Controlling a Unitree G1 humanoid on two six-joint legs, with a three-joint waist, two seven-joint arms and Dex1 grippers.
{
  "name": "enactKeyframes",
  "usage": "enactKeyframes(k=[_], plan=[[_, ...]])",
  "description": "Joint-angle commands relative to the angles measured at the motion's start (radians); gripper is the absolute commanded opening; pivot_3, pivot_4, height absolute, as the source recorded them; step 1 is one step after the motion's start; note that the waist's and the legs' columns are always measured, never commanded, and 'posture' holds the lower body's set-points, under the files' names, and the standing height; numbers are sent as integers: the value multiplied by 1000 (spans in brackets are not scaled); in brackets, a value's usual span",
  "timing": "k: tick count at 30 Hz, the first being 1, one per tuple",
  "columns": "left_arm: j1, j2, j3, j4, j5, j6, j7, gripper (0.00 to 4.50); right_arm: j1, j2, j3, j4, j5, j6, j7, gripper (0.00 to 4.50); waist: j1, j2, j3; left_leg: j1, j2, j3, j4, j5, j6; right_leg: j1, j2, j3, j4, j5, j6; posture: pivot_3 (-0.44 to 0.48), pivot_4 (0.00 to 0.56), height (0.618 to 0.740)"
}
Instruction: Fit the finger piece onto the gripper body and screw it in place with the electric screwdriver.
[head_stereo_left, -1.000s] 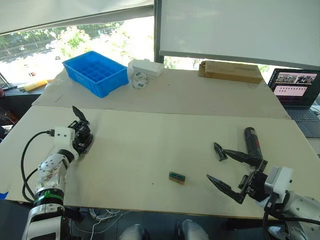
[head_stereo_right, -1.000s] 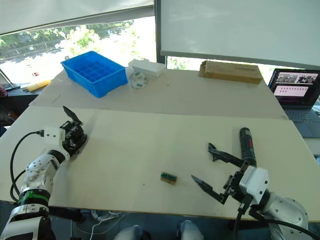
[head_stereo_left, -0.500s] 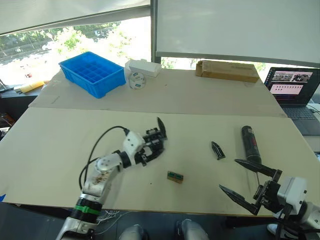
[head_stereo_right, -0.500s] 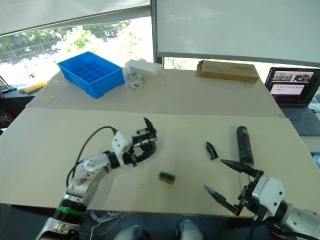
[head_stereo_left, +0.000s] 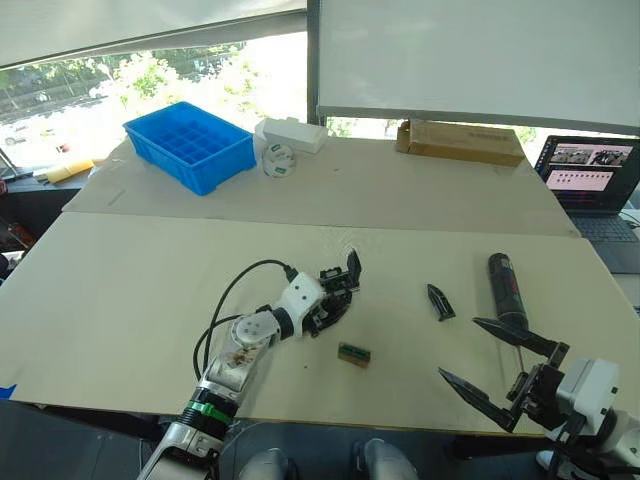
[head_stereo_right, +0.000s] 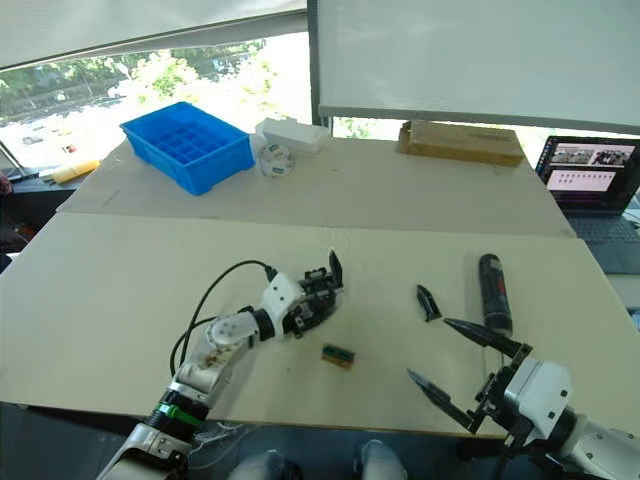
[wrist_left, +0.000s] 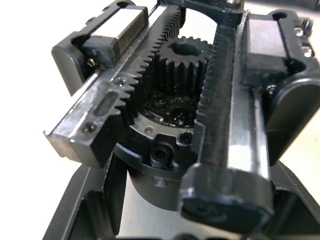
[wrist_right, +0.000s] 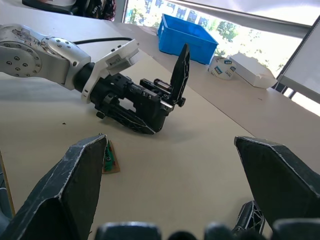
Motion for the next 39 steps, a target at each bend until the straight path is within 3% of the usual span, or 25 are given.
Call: enactKeyframes(k=[1, 3, 4, 7, 13, 18, 25, 28, 34, 39], plan=[[19, -20, 20, -59, -61, 43, -21, 2354, -1, -1, -7, -40, 7, -16, -9, 4500, 1, 0, 0, 0, 0, 0, 0, 0, 0, 0, 0, 0, 0, 0, 0, 0, 150, 740], [38, -4, 31, -79, -82, 72, -45, 2354, -2, -2, -7, -39, 7, -16, -8, 4500, 0, 0, 0, 0, 0, 0, 0, 0, 0, 0, 0, 0, 0, -1, 2, 0, 150, 740], [48, 10, 37, -91, -86, 74, -54, 3390, -2, -4, -9, -39, 9, -15, -7, 4500, 0, 0, 0, 0, 0, 0, 0, 0, 0, 0, 0, 0, 0, -1, 2, 0, 150, 740], [72, 53, 62, -117, -103, 78, -76, 4474, -1, -6, -10, -40, 10, -12, -8, 4500, -2, 0, 0, 1, 0, 0, 0, 0, 0, 0, -1, 0, 0, -1, 2, 0, 150, 740], [60, 184, 121, -65, -179, 26, -252, 4474, 15, 0, -9, -55, 10, -8, -15, 4500, -3, 1, -1, 1, 1, 0, 0, 0, 0, 0, -3, 0, 1, -2, 4, 0, 150, 740], [-44, 251, 131, 131, -197, -76, -435, 4474, 39, 4, -7, -65, 8, -13, -22, 4500, 4, 1, -1, 1, 0, 0, 0, 0, 0, 0, -1, -1, 1, -2, 4, 0, 150, 740], [-292, 177, 113, 484, -180, -220, -614, 4474, 46, 5, 3, -79, 0, -8, -34, 4500, 16, 1, -1, -2, -1, 0, 3, -1, 1, 0, 1, -3, 0, -1, 2, 0, 150, 740], [-374, 135, 114, 607, -158, -270, -633, 4474, 51, 5, 0, -93, 1, 0, -48, 4500, 15, 1, -1, -4, -1, 0, 7, -1, 2, 0, 2, -2, 0, -1, 3, 0, 150, 740], [-441, 103, 79, 774, -94, -372, -761, 4474, 77, 7, 9, -120, -8, 6, -59, 4500, 0, 1, 0, -5, -1, 0, 10, -3, 5, 0, 2, -2, 0, 0, 5, 0, 150, 740], [-477, 72, 96, 864, -70, -431, -752, 4474, 76, 3, 7, -127, -7, 13, -70, 4500, -3, 1, 0, -6, -1, 0, 11, -4, 8, 0, 0, -2, 0, 0, 7, 0, 150, 740]])
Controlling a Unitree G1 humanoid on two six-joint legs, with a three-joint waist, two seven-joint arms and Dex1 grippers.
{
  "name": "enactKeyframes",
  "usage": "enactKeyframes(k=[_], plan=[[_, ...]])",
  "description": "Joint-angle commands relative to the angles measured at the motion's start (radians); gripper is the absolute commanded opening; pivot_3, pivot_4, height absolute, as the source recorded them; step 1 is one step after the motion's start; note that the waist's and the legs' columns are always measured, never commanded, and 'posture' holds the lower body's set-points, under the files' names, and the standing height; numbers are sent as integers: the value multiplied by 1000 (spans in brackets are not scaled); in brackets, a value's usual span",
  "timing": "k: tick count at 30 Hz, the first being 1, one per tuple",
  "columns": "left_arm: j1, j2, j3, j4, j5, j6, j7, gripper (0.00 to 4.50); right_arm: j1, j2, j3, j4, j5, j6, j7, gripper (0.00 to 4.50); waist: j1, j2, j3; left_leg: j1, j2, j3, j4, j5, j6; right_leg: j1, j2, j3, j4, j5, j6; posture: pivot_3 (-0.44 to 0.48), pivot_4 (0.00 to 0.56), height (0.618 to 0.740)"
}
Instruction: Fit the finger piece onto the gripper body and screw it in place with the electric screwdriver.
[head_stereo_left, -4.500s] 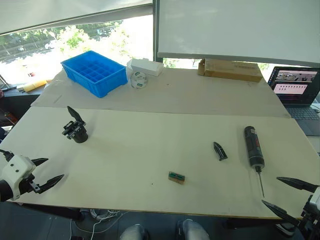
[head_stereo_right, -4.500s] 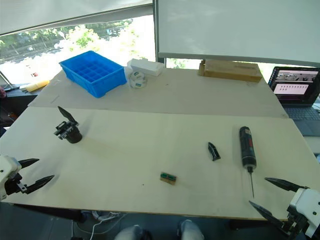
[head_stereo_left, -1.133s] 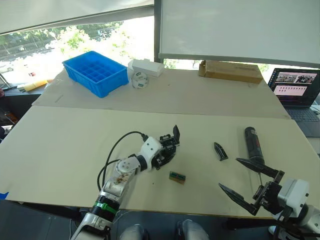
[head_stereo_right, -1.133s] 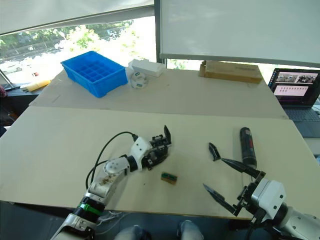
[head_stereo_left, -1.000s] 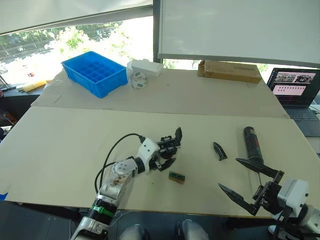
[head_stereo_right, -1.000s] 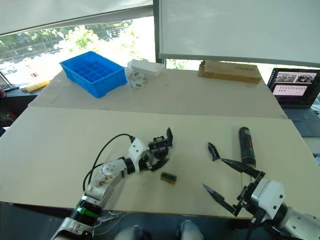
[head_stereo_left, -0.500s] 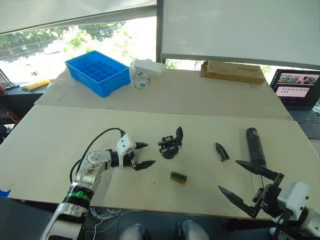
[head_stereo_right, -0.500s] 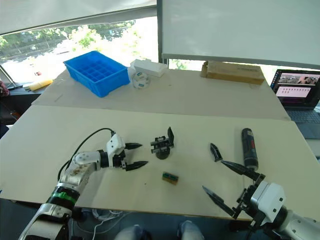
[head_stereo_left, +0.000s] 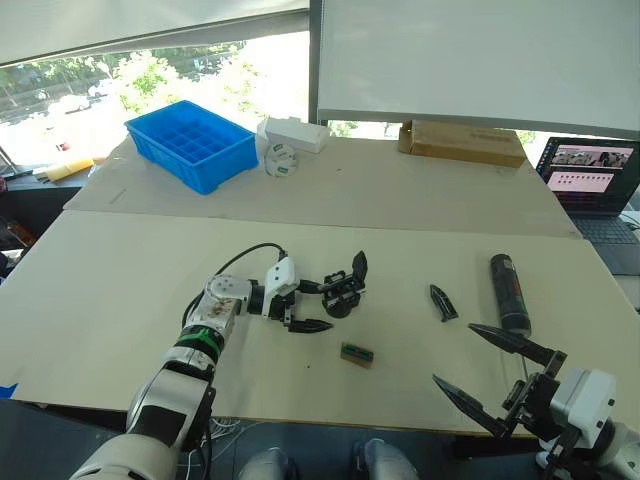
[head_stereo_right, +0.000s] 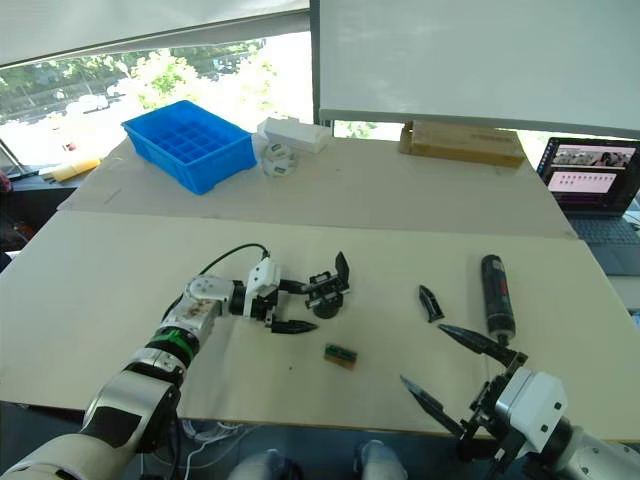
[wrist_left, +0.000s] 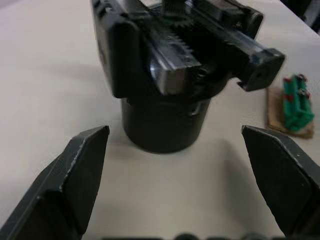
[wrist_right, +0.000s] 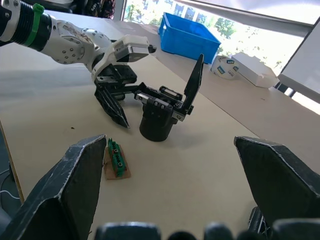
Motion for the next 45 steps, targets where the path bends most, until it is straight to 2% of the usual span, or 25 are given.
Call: enactKeyframes(k=[1, 7, 13, 18, 20, 23, 26, 29, 32, 36, 39, 45], plan=[[-34, -37, 20, 48, 10, -43, 13, 4474, 0, -5, -10, -48, 12, 8, -12, 4500, 1, 0, 0, 0, 0, 0, 0, 0, 0, 0, 0, 0, 0, 0, 0, 0, 150, 740], [-58, -98, 26, 97, 34, -76, 64, 4474, -15, -14, -7, -62, 14, 35, -24, 4500, 7, 0, 0, -3, -1, -1, 3, -2, 3, 0, -1, -1, -2, 2, 1, 0, 150, 740], [-88, -111, 43, 134, 53, -93, 113, 4474, -27, -20, -10, -65, 18, 56, -24, 4500, 7, 0, 0, -7, -1, -2, 9, -4, 7, -1, -1, -1, -2, 4, 4, 0, 150, 740], [-70, -112, 81, 101, 8, -60, 59, 2291, -35, -18, -3, -66, 14, 70, -26, 4500, 0, 0, 0, -9, -1, -2, 12, -6, 9, -1, -2, -2, -2, 5, 6, 0, 150, 740], [-46, -110, 103, 50, -14, -40, 69, 2302, -31, -15, -4, -67, 12, 71, -26, 4500, -1, 0, 0, -9, -1, -2, 12, -6, 10, -2, -2, -1, -3, 5, 6, 0, 150, 740], [17, -114, 141, -89, -21, 4, 223, 2302, -21, -10, -6, -69, 8, 71, -28, 4500, -2, 0, 0, -9, -1, -2, 12, -6, 9, -2, -2, 0, -3, 5, 7, 0, 150, 740], [149, -128, 146, -390, -9, 171, 421, 2302, -3, -1, -5, -70, 3, 62, -27, 4500, -2, 0, 0, -9, -1, -2, 12, -6, 9, -2, -3, 1, -2, 5, 7, 0, 150, 740], [300, -136, 97, -704, -1, 335, 501, 2302, -1, 5, 3, -66, -4, 56, -29, 4500, -3, 1, 0, -9, -1, -2, 12, -6, 9, -2, -4, 1, -2, 5, 7, 0, 150, 740], [402, -150, 43, -877, 33, 418, 584, 2302, -7, 9, 15, -61, -7, 53, -26, 4500, 4, 1, 0, -9, -1, -2, 12, -6, 9, -1, -4, 1, -3, 5, 7, 0, 150, 740], [435, -176, 20, -929, 60, 452, 687, 2302, -18, 4, 20, -52, -5, 52, -17, 4500, 19, 1, 1, -9, -1, -2, 13, -6, 9, -1, -4, 1, -3, 6, 8, 0, 150, 740], [424, -184, 4, -879, 85, 427, 733, 2302, -27, -6, 18, -46, 1, 54, -8, 4500, 21, 2, 1, -9, -1, -2, 13, -6, 9, -1, -4, 1, -3, 6, 8, 0, 150, 740], [452, -187, -49, -875, 73, 439, 716, 2302, -38, -20, 8, -48, 12, 66, -5, 4500, 23, 2, 0, -9, -1, -2, 13, -6, 9, -1, -4, 0, -3, 6, 8, 0, 150, 740]])
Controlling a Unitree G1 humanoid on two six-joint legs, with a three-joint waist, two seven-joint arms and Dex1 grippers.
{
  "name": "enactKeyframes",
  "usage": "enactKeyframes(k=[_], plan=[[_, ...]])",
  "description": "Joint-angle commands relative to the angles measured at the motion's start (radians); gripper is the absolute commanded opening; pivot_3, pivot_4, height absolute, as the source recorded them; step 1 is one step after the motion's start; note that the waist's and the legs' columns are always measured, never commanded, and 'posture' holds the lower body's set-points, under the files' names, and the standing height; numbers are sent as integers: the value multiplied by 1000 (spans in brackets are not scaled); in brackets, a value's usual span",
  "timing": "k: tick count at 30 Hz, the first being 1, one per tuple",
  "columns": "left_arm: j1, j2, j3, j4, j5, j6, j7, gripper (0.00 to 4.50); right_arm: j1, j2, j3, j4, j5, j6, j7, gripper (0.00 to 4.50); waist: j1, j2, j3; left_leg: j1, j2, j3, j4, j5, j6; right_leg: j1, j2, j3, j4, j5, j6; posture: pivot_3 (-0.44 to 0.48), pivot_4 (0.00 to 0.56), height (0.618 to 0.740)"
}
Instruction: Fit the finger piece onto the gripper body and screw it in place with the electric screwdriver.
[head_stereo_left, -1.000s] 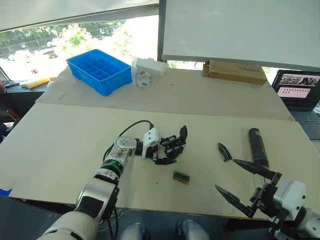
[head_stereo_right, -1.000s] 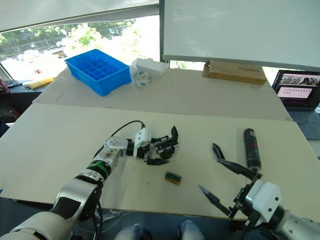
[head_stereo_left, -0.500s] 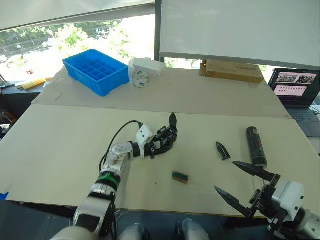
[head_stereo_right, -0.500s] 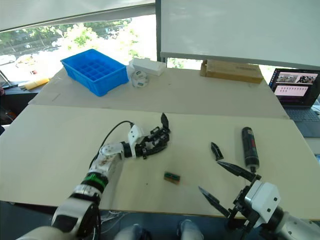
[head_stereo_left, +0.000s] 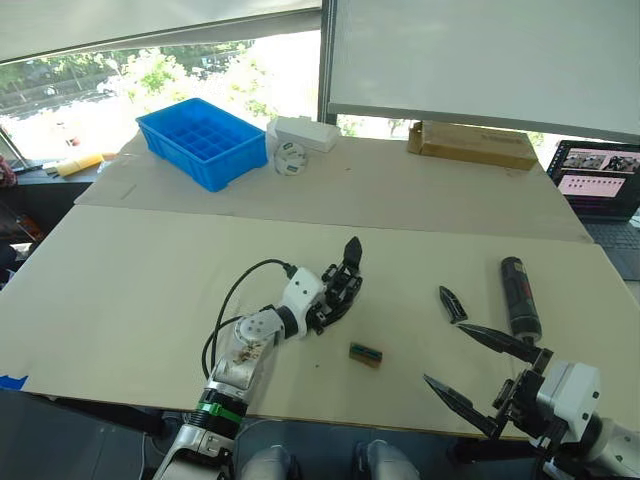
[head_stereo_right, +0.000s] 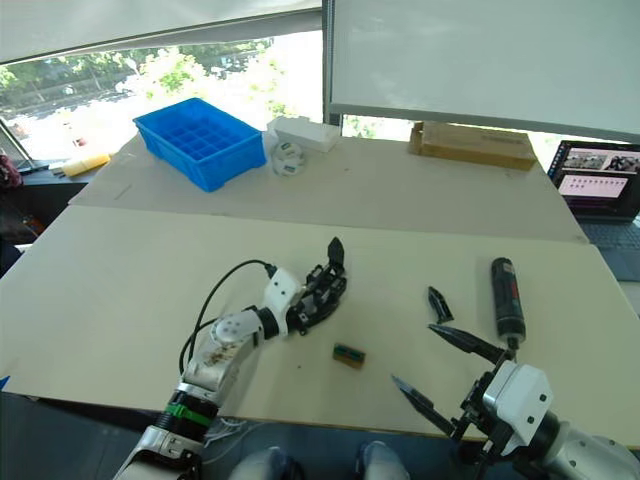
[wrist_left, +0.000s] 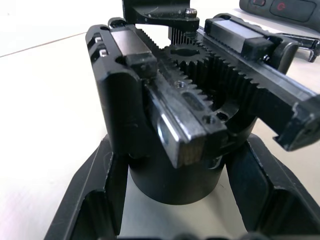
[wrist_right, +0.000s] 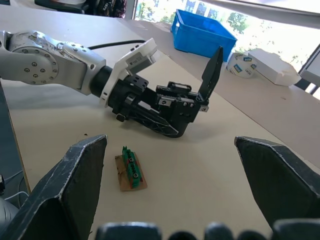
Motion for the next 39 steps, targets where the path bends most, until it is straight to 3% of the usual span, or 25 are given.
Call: enactKeyframes(k=[1, 2, 5, 7, 12, 17, 19, 22, 31, 38, 39], plan=[[11, -3, -31, -51, -23, -5, -24, 2302, 2, -11, -25, -24, 20, -4, 3, 4500, 2, 0, 0, 0, 0, 0, 0, 0, 0, 0, 0, 0, 0, 0, 0, 0, 150, 740], [18, 5, -36, -59, -22, 3, -29, 2302, 3, -11, -26, -26, 20, -3, 2, 4500, 2, 0, 0, 0, 0, 0, 0, 0, 0, 0, 0, 0, 0, 0, 0, 0, 150, 740], [23, 42, -44, -59, -23, 17, -53, 3814, 7, -11, -26, -30, 20, 2, -2, 4500, 1, 1, 0, 0, 0, 0, 0, 0, 0, 0, 0, 0, 0, 0, 0, 0, 150, 740], [14, 56, -20, -49, -40, 32, -52, 4400, 14, -11, -24, -36, 24, 12, -4, 4500, 1, 2, -1, 0, 0, 0, 0, 0, 0, 0, 0, 0, 0, 0, 0, 0, 150, 740], [-54, 170, 3, 12, -101, 61, -205, 4400, 21, -8, -16, -45, 18, 13, -9, 4500, -6, 4, -2, 1, 1, 0, 0, 0, -1, 0, 0, 0, 0, 0, 0, 0, 150, 740], [-177, 248, -5, 175, -108, -51, -362, 4400, 15, -15, -19, -43, 20, 15, -9, 4500, -8, 5, -3, 1, 1, 0, 0, 0, -1, 0, 1, -1, 1, -1, 0, 0, 150, 740], [-237, 265, -31, 277, -102, -124, -480, 4400, 9, -20, -19, -41, 22, 19, -7, 4500, -7, 5, -3, 0, 0, 1, 0, 0, -1, 0, 1, -2, 1, -1, 0, 0, 150, 740], [-349, 224, -27, 462, -97, -194, -535, 4400, 1, -29, -14, -41, 25, 29, -4, 4500, -1, 4, -3, 0, -1, 1, 0, 0, -1, 0, 2, -3, 1, -1, 0, 0, 150, 740], [-515, 143, -45, 778, -34, -421, -672, 4400, 9, -37, -28, -56, 31, 44, -10, 4500, -3, 4, -2, 0, -2, 2, 1, 0, -1, 0, 3, -3, 0, 0, 1, 0, 150, 740], [-555, 117, -25, 914, 8, -530, -646, 4400, 35, -25, -27, -71, 18, 36, -26, 4500, -5, 4, -2, 0, -2, 2, 1, -1, 1, -1, 3, -2, -1, 0, 1, 0, 150, 740], [-550, 113, -16, 921, 1, -544, -653, 3868, 38, -24, -24, -74, 16, 35, -28, 4500, -5, 4, -2, 0, -2, 2, 1, -1, 1, -1, 2, -2, 0, 0, 1, 0, 150, 740]])
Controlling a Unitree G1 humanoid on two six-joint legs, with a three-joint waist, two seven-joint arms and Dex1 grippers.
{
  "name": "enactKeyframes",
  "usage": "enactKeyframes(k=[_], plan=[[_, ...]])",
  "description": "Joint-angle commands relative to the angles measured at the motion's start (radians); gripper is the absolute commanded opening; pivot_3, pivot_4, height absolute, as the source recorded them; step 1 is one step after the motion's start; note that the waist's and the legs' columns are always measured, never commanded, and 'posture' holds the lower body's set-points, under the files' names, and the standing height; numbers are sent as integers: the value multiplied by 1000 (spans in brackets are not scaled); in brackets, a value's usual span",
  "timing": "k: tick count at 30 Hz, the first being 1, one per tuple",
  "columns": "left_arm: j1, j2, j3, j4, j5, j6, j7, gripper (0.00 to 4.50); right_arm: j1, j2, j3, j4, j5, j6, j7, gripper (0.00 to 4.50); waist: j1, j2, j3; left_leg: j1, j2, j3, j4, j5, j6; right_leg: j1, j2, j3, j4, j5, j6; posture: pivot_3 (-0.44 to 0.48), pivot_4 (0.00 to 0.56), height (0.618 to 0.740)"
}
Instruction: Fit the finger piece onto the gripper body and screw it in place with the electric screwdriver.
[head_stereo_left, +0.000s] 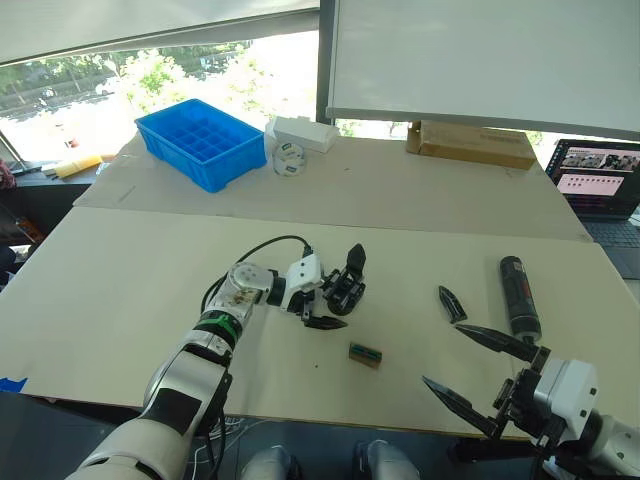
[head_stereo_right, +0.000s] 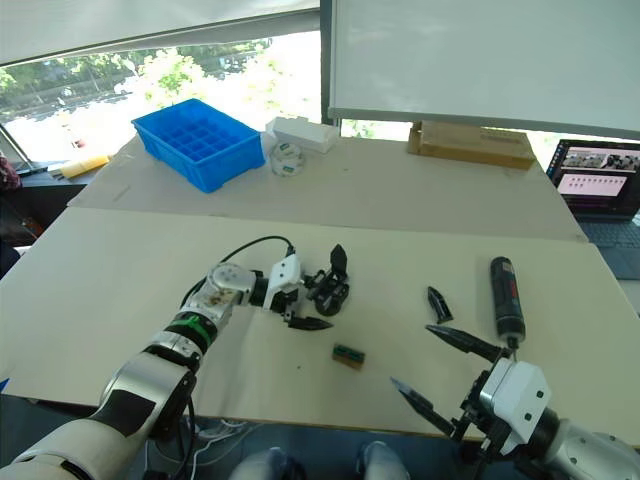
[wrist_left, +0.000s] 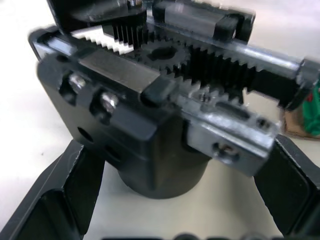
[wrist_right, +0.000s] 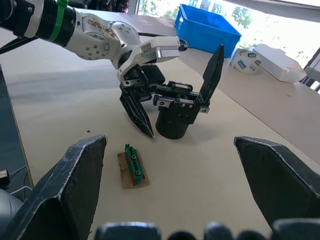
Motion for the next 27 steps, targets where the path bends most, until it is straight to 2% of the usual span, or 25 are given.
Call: enactKeyframes(k=[1, 4, 9, 15, 17, 20, 27], plan=[[-13, -12, 32, 26, -3, -69, -4, 3618, 9, 7, -20, -49, 8, -1, -16, 4500, 0, 0, 0, 0, 0, 0, 0, 0, 0, 0, 0, 0, 0, 0, 0, 0, 150, 740], [-2, -12, 48, 33, -4, -86, -4, 2280, 12, 8, -19, -49, 7, -2, -19, 4500, -5, 0, 0, 0, 0, 0, 0, -1, 1, 0, -1, 0, 0, 0, 1, 0, 150, 740], [28, -44, 77, -69, -36, -22, 36, 2279, 18, 8, -14, -42, 5, -10, -15, 4500, -6, 0, 0, 0, 0, 0, 0, -1, 1, 0, -1, 0, 0, 0, 1, 0, 150, 740], [199, -92, 55, -484, -53, 251, 174, 2279, 17, 9, -6, -36, 1, -10, -14, 4500, -7, 0, 0, -1, 0, -1, 0, -1, 3, 0, -2, 2, -1, 1, 2, 0, 150, 740], [267, -93, 25, -586, -21, 268, 210, 2279, 19, 9, 2, -37, -4, -7, -15, 4500, -9, 0, 0, -2, 0, -1, 1, -1, 3, 0, -2, 2, -1, 1, 3, 0, 150, 740], [317, -90, -2, -636, 7, 285, 256, 2279, 19, 8, 7, -38, -6, -4, -14, 4500, -9, 0, 0, -1, 0, -1, 1, -1, 2, 0, -2, 2, -1, 1, 2, 0, 150, 740], [327, -93, -25, -659, 37, 318, 344, 2279, 21, 3, 4, -38, -2, 0, -10, 4500, -9, 0, 0, 0, 0, -1, 1, -1, 2, 1, -3, 3, 0, 1, 2, 0, 150, 740]])
